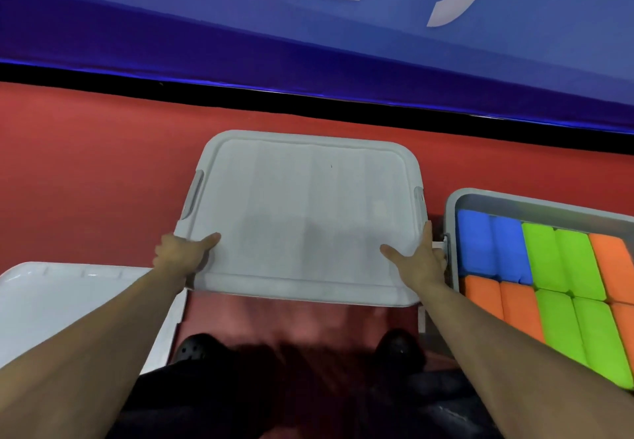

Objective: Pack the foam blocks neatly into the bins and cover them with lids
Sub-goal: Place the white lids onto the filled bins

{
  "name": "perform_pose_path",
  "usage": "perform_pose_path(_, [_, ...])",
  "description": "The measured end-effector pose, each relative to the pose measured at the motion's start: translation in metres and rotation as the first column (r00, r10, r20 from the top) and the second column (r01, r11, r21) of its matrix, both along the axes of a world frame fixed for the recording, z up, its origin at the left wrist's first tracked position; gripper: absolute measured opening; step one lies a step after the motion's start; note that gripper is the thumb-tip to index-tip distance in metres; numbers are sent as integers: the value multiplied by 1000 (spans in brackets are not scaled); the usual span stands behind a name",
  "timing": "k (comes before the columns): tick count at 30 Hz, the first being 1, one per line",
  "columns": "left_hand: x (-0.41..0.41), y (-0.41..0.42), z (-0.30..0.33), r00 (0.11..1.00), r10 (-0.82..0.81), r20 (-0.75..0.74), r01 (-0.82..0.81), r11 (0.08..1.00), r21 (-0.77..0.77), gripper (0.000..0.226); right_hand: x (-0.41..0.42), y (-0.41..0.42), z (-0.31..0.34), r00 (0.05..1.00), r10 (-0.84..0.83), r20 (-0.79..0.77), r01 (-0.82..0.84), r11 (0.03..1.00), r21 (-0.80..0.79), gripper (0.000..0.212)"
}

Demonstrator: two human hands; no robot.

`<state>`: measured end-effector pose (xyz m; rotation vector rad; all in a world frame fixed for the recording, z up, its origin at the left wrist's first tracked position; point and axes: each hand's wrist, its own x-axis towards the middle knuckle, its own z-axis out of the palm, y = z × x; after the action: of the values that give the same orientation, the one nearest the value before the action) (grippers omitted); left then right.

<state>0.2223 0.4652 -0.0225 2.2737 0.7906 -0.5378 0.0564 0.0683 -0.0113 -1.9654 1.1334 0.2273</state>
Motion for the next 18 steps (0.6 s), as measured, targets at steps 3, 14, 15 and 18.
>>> perform_pose_path(3, [52,-28,-4,999,-19,28,18,1000,22,119,50,-24,-5,1000,8,-15,-9,999,-49,123])
perform_pose_path(14, [211,-121,-20,970,-111,216,105,994,40,102,202,-113,-9,998,-20,61,28,990,-136,113])
perform_pose_path(15, [219,-127,-21,968,-118,220,112,993,41,102,209,-118,-11,997,-23,68,32,989,-141,114])
perform_pose_path(18, [238,-136,-23,965,-136,225,129,991,42,103,227,-131,-15,996,-28,86,40,988,-147,114])
